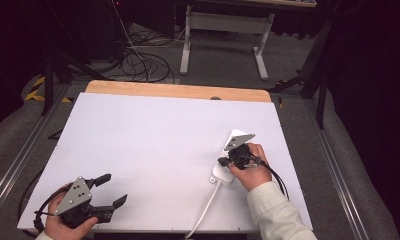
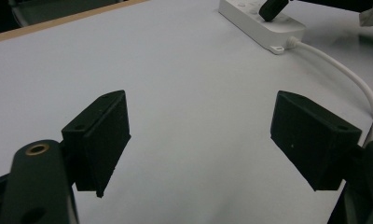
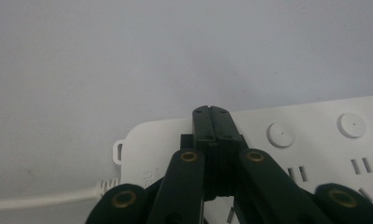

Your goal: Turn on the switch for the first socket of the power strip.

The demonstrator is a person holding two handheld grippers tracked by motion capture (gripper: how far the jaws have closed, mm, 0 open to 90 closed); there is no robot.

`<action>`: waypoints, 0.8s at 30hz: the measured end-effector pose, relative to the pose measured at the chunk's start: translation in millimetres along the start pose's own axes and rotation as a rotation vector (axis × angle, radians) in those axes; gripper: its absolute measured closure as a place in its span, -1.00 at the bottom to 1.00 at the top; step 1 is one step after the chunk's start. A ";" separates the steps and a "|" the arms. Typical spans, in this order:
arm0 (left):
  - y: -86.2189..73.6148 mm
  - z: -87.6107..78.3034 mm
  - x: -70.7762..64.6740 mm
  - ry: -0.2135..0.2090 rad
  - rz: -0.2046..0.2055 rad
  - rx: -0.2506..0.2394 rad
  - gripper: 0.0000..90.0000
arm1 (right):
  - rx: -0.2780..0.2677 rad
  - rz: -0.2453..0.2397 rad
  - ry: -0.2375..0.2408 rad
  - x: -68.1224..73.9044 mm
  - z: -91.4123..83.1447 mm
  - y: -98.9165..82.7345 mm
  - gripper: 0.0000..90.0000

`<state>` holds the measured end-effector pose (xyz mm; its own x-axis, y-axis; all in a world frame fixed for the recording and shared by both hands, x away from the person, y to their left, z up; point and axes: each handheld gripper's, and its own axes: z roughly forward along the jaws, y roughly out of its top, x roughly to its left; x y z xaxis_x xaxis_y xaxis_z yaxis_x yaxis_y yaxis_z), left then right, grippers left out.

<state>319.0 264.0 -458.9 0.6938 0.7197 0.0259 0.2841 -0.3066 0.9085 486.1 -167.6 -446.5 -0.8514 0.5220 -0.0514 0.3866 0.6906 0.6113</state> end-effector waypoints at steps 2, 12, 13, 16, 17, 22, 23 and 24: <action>0.0 0.0 0.1 0.000 0.000 0.001 -0.55 | -0.003 0.003 0.000 0.1 0.3 -0.3 1.00; -0.1 -0.2 0.4 -0.001 0.000 0.000 -0.55 | -0.005 0.014 0.009 -1.1 0.6 -1.4 1.00; -0.1 -0.3 0.4 0.000 0.001 -0.001 -0.55 | -0.004 0.016 0.006 -0.8 0.7 -1.5 1.00; 0.0 -0.4 0.3 0.000 0.001 -0.001 -0.55 | -0.005 0.010 0.003 -0.3 0.8 -1.3 1.00; 0.0 -0.4 0.2 0.000 0.001 -0.001 -0.55 | -0.006 0.010 0.002 -0.2 0.8 -1.4 1.00; -0.1 -0.2 -0.1 -0.001 -0.004 -0.005 -0.55 | -0.007 0.013 0.002 -0.2 1.3 -1.9 1.00; 0.0 -0.4 0.2 0.000 0.000 -0.001 -0.55 | -0.008 0.012 0.001 -0.2 1.3 -2.1 1.00; -0.1 -0.2 0.2 -0.002 0.000 -0.001 -0.55 | -0.008 0.012 0.001 -0.2 1.3 -2.1 1.00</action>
<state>319.0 264.3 -458.9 0.6950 0.7186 0.0247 0.2837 -0.3056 0.9089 485.9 -168.5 -448.7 -0.8471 0.5297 -0.0435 0.3937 0.6804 0.6182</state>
